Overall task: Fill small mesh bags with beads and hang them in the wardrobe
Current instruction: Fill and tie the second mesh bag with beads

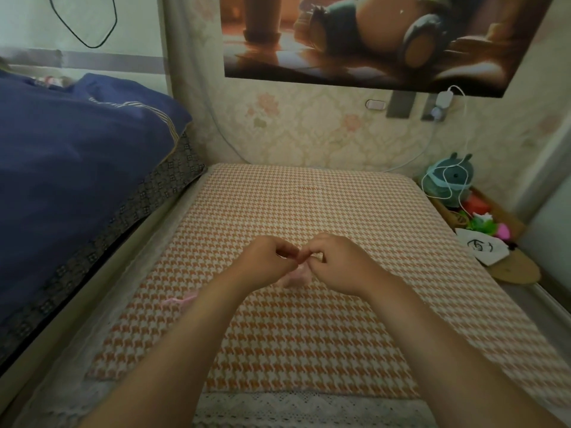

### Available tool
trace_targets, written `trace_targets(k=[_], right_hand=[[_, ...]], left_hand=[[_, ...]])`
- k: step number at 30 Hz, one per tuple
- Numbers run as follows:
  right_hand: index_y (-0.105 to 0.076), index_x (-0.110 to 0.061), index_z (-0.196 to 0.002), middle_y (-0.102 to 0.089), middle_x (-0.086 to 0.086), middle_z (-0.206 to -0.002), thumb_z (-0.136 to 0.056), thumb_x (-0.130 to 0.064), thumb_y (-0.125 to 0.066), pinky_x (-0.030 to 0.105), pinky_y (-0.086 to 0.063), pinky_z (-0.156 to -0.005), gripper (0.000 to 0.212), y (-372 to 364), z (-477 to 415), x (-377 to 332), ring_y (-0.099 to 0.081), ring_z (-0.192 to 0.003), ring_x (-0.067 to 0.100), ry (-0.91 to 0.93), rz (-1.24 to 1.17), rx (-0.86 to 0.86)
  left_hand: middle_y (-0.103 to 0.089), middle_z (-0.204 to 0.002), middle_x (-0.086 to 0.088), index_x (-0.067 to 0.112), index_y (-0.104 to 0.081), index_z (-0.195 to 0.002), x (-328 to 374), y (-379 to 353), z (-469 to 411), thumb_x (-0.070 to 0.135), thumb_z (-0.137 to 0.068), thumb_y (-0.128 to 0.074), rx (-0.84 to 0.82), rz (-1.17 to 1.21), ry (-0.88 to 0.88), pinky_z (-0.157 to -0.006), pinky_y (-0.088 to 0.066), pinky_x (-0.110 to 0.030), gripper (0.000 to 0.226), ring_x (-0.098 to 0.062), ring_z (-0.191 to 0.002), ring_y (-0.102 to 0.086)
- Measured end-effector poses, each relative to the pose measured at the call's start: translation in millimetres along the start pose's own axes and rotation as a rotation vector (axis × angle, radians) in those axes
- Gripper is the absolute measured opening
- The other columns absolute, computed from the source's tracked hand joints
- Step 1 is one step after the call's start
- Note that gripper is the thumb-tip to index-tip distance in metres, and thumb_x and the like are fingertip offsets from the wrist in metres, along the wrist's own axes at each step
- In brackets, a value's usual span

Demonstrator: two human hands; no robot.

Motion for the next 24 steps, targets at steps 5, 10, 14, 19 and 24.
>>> trace_targets(k=[5, 10, 14, 19, 24], right_hand=[[-0.076, -0.035, -0.109, -0.071, -0.017, -0.113, -0.093, -0.029, -0.055, 0.025, -0.053, -0.075, 0.027, 9.7, 11.0, 15.8, -0.063, -0.086, 0.003, -0.073, 0.064, -0.06], [-0.078, -0.036, -0.098, -0.076, -0.011, -0.094, -0.091, -0.03, -0.053, 0.042, -0.06, -0.075, 0.027, 25.3, 21.8, 32.5, -0.069, -0.077, 0.012, -0.147, 0.022, 0.004], [-0.08, -0.033, -0.096, -0.072, -0.021, -0.101, -0.091, -0.026, -0.054, 0.041, -0.06, -0.066, 0.028, 27.8, 30.9, 50.5, -0.067, -0.065, 0.015, -0.178, 0.027, 0.023], [-0.079, -0.037, -0.096, -0.076, -0.011, -0.092, -0.09, -0.029, -0.053, 0.042, -0.061, -0.072, 0.027, 26.9, 35.2, 69.4, -0.071, -0.078, 0.016, -0.209, 0.012, 0.061], [-0.08, -0.031, -0.094, -0.077, -0.01, -0.097, -0.094, -0.028, -0.052, 0.042, -0.06, -0.072, 0.028, 29.7, 37.1, 78.6, -0.07, -0.076, 0.017, -0.229, -0.013, 0.094]], left_hand=[[-0.073, -0.096, 0.006, 0.018, -0.074, -0.109, 7.8, -12.4, -6.8, 0.017, -0.087, -0.07, -0.031, 0.049, 0.013, -0.068, -0.057, -0.019, 0.023, -0.007, -0.083, -0.07], [-0.07, -0.099, 0.009, 0.022, -0.074, -0.106, 14.2, -15.6, -19.6, 0.017, -0.092, -0.063, 0.055, 0.077, -0.015, -0.07, -0.049, -0.018, 0.018, -0.006, -0.088, -0.065], [-0.068, -0.113, 0.008, 0.024, -0.073, -0.107, 3.6, -29.5, -31.9, 0.017, -0.095, -0.058, 0.13, -0.159, -0.014, -0.077, -0.053, -0.026, 0.021, -0.011, -0.089, -0.065], [-0.069, -0.112, 0.003, 0.028, -0.073, -0.106, -3.3, -62.8, -45.4, 0.014, -0.092, -0.057, 0.044, -0.34, -0.075, -0.084, -0.056, -0.038, 0.026, -0.017, -0.092, -0.065], [-0.067, -0.105, 0.0, 0.024, -0.076, -0.102, -7.6, -74.4, -56.7, 0.008, -0.088, -0.059, 0.08, -0.428, -0.086, -0.084, -0.055, -0.038, 0.027, -0.02, -0.095, -0.063]])
Point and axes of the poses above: each hand's wrist, its own z-axis away from the middle knuckle, its own y-axis out of the back of the hand, x = y × z, the point moved 7 cm from there along -z, towards the middle knuckle
